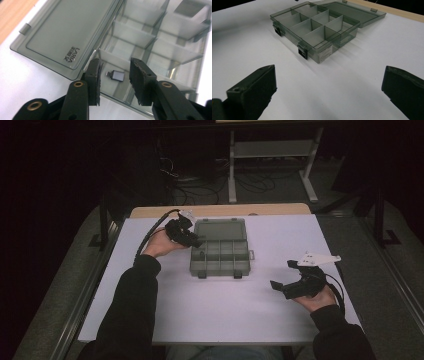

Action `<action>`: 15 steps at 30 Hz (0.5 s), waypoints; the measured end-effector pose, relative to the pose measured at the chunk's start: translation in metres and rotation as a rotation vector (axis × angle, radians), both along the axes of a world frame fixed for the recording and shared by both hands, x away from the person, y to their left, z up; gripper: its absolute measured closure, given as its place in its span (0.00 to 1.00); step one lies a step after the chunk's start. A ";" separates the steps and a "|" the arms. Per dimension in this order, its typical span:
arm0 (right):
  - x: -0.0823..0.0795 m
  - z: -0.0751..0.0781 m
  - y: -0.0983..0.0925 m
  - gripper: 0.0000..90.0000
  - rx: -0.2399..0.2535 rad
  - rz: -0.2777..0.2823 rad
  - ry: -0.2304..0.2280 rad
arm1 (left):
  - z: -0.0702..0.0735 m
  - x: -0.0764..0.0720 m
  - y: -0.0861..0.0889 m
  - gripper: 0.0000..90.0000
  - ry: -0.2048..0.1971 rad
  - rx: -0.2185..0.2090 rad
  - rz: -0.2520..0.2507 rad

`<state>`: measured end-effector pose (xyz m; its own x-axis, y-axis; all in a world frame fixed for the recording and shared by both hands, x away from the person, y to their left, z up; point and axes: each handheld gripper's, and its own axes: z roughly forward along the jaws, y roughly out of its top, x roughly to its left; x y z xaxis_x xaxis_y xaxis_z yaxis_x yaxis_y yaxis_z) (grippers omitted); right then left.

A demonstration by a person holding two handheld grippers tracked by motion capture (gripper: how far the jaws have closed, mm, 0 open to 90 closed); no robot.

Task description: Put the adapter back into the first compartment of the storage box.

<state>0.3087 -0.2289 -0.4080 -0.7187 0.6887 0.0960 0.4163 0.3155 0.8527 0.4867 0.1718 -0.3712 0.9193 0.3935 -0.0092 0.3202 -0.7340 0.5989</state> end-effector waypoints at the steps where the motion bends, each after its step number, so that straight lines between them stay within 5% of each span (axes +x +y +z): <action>1: 0.000 0.000 0.000 0.00 0.000 -0.002 -0.002 | 0.002 -0.001 0.001 0.65 -0.006 -0.005 -0.002; 6: 0.000 0.000 0.001 0.00 -0.003 -0.002 0.001 | 0.016 -0.009 0.008 0.56 -0.031 -0.053 -0.007; 15: 0.000 0.000 0.001 0.00 -0.002 -0.003 0.002 | 0.032 -0.017 0.020 0.22 -0.007 -0.182 0.030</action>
<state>0.3088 -0.2282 -0.4081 -0.7166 0.6908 0.0966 0.4191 0.3157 0.8513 0.4698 0.1918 -0.3389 0.9075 0.4130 -0.0762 0.3355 -0.6038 0.7231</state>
